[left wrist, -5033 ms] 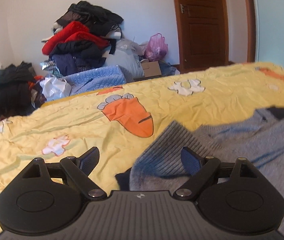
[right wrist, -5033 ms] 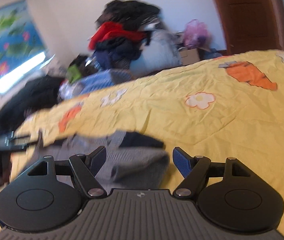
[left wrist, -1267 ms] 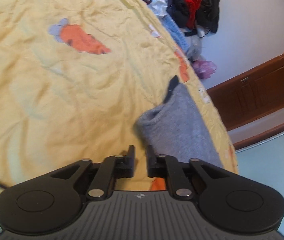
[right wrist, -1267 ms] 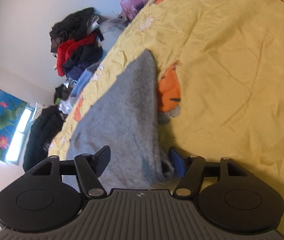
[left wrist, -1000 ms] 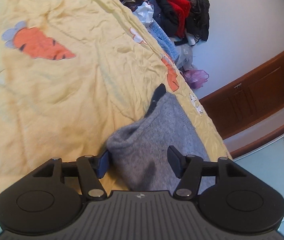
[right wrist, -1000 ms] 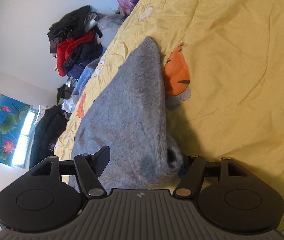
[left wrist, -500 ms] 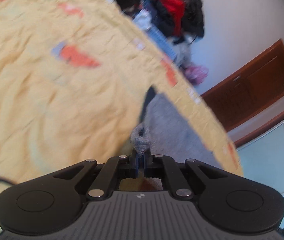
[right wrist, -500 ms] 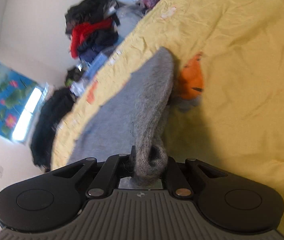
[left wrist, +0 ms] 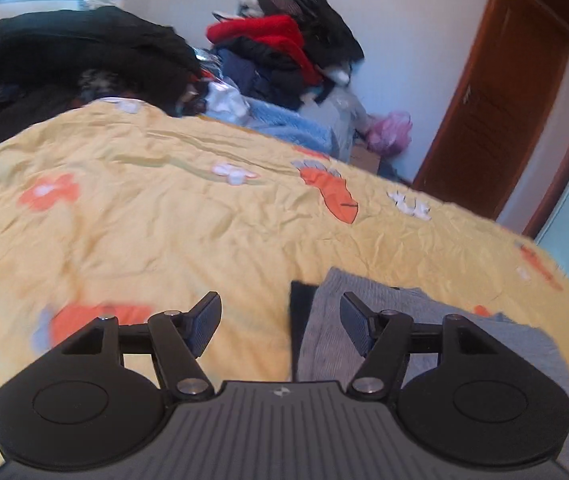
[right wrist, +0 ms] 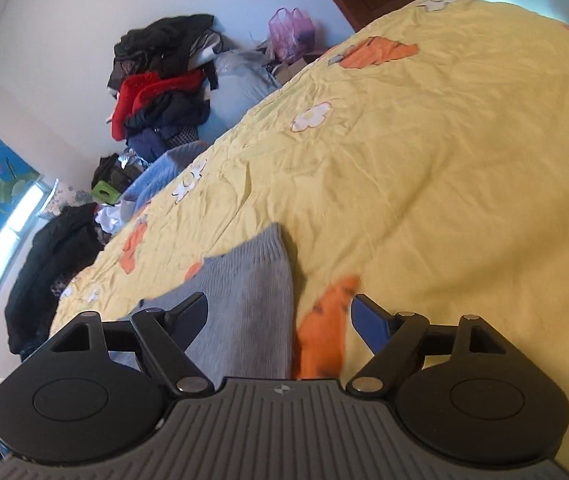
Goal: Fold small clothes
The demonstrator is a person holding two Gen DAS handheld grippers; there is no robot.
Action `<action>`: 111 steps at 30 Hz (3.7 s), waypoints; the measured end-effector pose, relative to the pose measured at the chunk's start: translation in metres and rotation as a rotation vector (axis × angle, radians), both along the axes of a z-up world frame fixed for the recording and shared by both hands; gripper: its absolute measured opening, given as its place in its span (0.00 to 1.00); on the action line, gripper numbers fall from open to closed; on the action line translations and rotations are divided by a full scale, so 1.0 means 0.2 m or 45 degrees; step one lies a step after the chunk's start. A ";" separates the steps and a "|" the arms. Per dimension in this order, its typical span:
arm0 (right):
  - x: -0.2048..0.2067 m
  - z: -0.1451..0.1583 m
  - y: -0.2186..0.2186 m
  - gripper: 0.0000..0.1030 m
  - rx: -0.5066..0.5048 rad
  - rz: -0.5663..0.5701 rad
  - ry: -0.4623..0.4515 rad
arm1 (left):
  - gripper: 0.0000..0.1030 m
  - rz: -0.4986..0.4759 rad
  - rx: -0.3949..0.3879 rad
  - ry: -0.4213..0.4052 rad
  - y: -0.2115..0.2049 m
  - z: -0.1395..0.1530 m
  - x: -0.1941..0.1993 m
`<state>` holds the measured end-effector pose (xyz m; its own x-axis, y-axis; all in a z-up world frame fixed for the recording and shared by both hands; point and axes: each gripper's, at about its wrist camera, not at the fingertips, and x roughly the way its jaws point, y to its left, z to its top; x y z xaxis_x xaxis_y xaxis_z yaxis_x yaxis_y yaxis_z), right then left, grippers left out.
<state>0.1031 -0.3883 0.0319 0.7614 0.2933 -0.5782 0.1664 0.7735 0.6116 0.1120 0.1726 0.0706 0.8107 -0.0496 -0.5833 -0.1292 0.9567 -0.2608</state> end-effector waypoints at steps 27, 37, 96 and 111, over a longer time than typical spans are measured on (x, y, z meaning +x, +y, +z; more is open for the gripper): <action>0.62 -0.09 0.19 0.15 -0.121 0.138 -0.073 | 0.03 -0.064 0.240 0.174 -0.12 -0.22 0.63; 0.41 0.07 0.32 0.71 -0.278 -0.017 -0.222 | 0.23 0.023 0.180 0.040 -0.20 -0.03 0.31; 0.23 -0.21 0.78 1.00 -0.782 0.062 -0.043 | 0.79 -0.219 0.148 0.021 -0.48 -0.17 -0.21; 0.21 -0.21 0.77 1.00 -0.760 0.055 -0.054 | 0.85 0.092 -0.367 0.132 -0.15 -0.20 -0.62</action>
<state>0.1461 -0.2343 -0.0104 0.7819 -0.0420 -0.6220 0.1125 0.9909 0.0745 -0.0126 0.1429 0.0313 0.7553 -0.1692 -0.6331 -0.2343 0.8325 -0.5020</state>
